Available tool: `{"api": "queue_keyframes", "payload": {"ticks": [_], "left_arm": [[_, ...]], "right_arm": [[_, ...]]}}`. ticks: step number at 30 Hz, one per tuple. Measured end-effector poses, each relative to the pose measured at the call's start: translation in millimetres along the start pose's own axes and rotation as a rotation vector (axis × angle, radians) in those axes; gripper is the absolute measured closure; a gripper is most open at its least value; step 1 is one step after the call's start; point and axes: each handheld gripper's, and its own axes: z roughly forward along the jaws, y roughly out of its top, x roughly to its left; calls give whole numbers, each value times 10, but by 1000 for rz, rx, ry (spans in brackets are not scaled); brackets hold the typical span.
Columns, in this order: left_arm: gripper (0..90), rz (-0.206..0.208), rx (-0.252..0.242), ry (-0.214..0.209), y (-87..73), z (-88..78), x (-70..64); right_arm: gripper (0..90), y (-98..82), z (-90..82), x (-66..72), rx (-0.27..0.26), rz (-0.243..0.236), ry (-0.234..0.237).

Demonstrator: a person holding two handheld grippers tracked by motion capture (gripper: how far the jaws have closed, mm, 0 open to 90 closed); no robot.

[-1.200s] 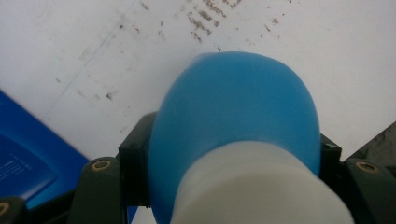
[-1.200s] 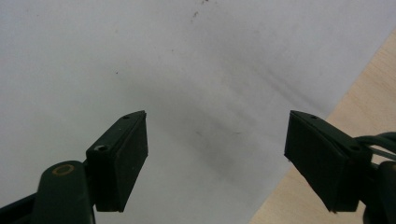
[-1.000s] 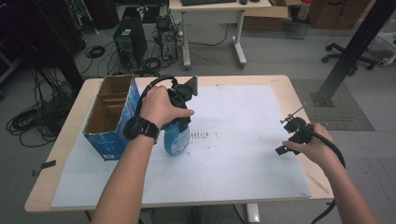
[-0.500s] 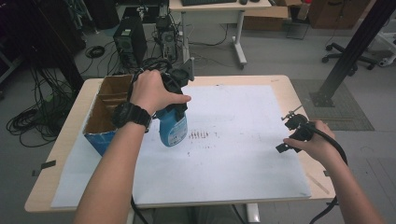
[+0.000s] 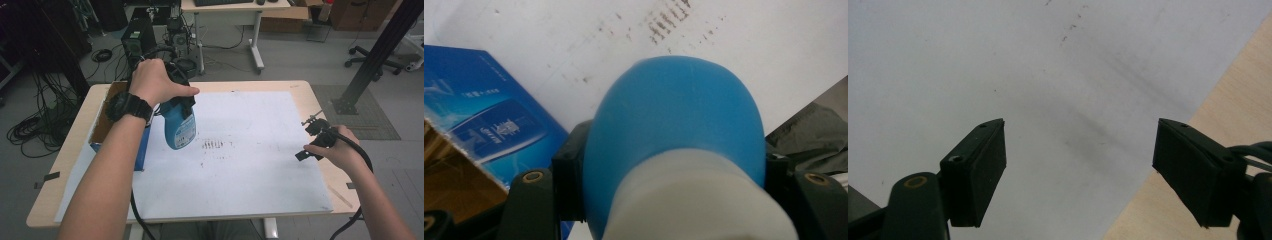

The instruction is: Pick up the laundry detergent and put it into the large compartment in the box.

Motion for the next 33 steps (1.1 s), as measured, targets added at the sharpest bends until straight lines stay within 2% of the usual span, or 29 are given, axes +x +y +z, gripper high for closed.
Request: {"api": "queue_keyframes", "payload": {"ticks": [18, 20, 33], "left_arm": [[369, -30, -9, -4, 63, -276, 105], [369, -43, -18, -6, 63, -289, 111], [369, -64, -18, -9, 55, -383, 155]], "right_arm": [[213, 157, -97, -34, 0, -5, 0], [212, 168, -101, -35, 0, -5, -1], [212, 211, -141, -42, -1, -6, -1]]}}
